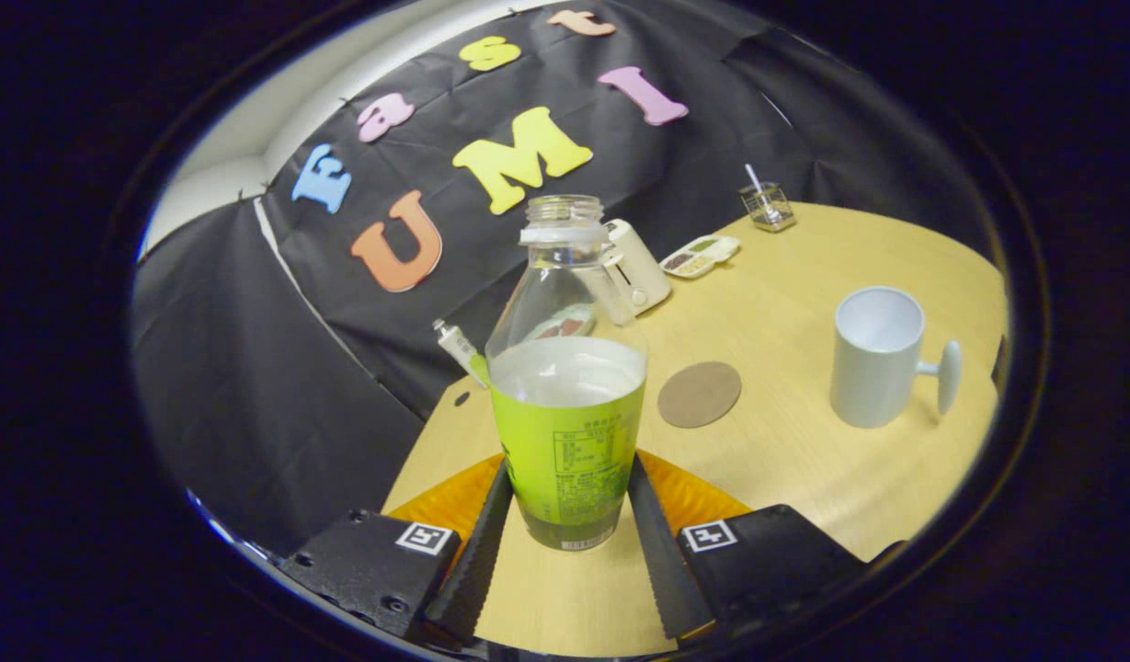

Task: Take the bottle from table, then pour the juice into the cup, finally place the bottle on the coaster

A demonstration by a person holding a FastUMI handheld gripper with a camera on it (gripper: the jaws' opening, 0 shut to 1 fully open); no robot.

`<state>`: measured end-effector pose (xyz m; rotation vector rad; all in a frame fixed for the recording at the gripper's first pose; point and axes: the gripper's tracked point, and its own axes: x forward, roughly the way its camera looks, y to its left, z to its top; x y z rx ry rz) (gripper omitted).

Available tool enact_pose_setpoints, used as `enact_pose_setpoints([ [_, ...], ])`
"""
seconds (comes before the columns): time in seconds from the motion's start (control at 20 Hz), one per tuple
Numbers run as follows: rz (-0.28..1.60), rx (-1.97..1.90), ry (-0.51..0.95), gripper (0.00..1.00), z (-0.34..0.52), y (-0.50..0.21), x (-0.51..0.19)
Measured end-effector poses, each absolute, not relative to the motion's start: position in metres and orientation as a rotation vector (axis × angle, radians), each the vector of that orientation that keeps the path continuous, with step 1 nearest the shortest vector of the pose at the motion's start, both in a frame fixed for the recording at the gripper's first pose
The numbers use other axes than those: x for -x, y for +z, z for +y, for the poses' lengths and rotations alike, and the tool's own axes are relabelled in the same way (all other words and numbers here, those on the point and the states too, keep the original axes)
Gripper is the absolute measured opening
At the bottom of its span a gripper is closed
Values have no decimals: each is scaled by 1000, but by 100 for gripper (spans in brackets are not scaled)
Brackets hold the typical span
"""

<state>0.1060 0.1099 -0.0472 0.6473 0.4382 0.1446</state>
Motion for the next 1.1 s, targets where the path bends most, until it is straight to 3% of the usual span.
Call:
enact_pose_setpoints([
  [1.1,248,-1445,227,76,67,3,-136],
])
